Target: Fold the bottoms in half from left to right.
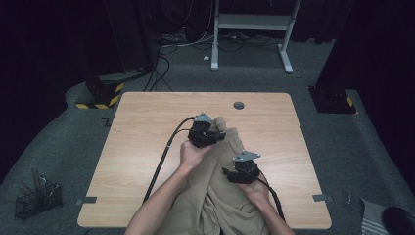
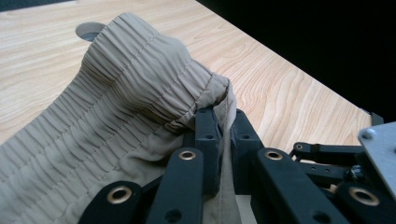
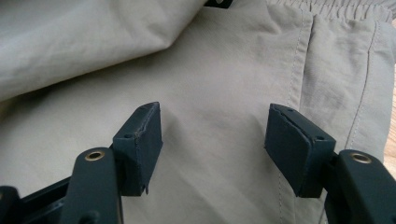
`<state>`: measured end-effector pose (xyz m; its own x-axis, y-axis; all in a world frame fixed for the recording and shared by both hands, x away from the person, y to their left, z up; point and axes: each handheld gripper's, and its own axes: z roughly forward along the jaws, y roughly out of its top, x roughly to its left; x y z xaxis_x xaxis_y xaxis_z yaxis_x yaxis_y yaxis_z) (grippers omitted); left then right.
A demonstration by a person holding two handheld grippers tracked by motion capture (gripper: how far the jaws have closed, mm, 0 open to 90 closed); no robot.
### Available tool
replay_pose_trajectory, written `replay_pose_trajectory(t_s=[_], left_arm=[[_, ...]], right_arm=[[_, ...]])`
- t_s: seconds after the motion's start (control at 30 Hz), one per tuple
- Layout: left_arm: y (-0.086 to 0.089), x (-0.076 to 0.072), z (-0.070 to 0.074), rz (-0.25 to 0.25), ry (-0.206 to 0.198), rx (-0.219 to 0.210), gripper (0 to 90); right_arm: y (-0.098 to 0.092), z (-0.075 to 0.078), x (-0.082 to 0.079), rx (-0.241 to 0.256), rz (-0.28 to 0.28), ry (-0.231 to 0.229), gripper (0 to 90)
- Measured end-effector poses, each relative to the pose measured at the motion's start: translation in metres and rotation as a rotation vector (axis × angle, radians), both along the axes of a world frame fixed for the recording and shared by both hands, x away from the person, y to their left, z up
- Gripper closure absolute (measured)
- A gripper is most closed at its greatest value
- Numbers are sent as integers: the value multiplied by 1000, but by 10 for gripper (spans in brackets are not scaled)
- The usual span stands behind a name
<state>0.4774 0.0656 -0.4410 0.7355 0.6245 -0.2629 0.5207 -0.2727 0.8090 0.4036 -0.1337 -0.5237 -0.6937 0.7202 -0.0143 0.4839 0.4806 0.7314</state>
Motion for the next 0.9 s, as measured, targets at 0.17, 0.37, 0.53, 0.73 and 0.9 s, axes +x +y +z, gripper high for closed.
replay_pose_trajectory(t_s=[0.17, 0.37, 0.53, 0.73, 0.9], left_arm=[[-6, 4, -7, 0, 19, 2, 843], [-13, 9, -15, -2, 37, 0, 830], [-18, 12, -20, -5, 48, 5, 830], [-25, 18, -34, -1, 83, 16, 824], [-29, 21, -45, 1, 120, 42, 826]], right_arm=[[0, 0, 0, 0, -1, 0, 363], [0, 0, 0, 0, -2, 1, 363], [0, 0, 0, -1, -2, 0, 363], [0, 0, 0, -1, -2, -2, 363], [0, 0, -1, -1, -4, 0, 363]])
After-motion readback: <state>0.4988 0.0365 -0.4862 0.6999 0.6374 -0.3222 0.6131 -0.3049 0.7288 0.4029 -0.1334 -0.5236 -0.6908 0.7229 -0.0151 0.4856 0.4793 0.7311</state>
